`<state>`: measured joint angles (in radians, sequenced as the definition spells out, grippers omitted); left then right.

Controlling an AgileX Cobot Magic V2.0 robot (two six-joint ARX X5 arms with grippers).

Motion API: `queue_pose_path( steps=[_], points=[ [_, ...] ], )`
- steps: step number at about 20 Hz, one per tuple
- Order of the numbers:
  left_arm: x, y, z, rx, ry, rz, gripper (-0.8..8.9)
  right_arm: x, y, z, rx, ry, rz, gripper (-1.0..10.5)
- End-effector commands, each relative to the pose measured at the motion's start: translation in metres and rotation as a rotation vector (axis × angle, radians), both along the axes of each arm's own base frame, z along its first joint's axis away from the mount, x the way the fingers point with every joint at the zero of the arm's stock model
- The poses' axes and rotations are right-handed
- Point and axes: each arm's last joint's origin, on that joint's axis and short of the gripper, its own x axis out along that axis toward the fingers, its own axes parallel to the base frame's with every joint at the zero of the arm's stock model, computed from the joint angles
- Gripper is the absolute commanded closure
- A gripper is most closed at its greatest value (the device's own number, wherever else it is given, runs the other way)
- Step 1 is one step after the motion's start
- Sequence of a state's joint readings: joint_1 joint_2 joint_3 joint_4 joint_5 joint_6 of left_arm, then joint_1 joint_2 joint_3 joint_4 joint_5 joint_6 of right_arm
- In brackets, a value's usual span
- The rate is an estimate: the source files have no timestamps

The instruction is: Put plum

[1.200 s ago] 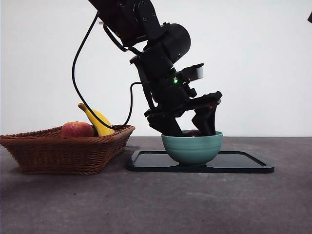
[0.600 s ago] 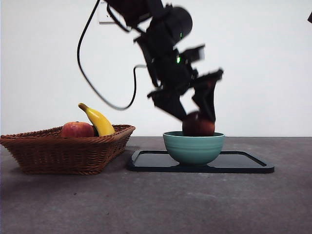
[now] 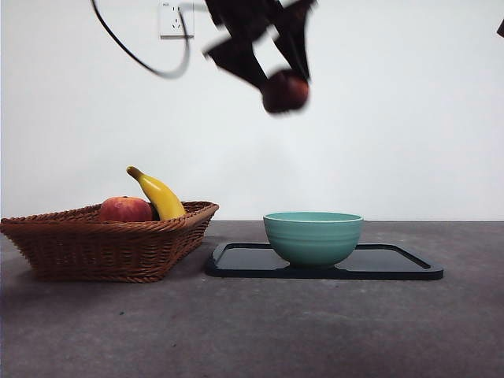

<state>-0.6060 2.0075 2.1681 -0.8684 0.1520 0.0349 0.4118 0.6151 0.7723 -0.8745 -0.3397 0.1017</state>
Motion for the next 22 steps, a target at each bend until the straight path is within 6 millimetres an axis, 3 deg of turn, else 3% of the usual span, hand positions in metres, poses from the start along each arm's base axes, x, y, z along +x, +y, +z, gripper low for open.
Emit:
queue_pose_path(
  steps=[1, 7, 12, 15, 18, 22],
  points=[
    [-0.017, 0.025, 0.042, -0.050, -0.073, 0.030, 5.48, 0.001, 0.001, 0.001, 0.000, -0.008, 0.009, 7.3],
    [-0.052, 0.092, 0.084, -0.020, -0.064, 0.124, 5.48, 0.001, 0.001, 0.001, -0.002, -0.012, 0.012, 7.3],
    [-0.080, 0.126, 0.090, 0.015, -0.026, 0.172, 5.49, 0.001, 0.001, 0.001, -0.007, -0.023, 0.020, 7.3],
    [-0.092, 0.138, 0.071, 0.018, -0.020, 0.194, 5.69, 0.001, 0.001, 0.001, -0.012, -0.028, 0.025, 7.3],
    [-0.102, 0.148, 0.036, 0.009, -0.017, 0.221, 5.68, 0.001, 0.001, 0.001, -0.012, -0.028, 0.026, 7.3],
    [-0.095, 0.156, -0.014, 0.026, 0.014, 0.256, 5.67, 0.001, 0.001, 0.001, -0.012, -0.026, 0.025, 7.3]
  ],
)
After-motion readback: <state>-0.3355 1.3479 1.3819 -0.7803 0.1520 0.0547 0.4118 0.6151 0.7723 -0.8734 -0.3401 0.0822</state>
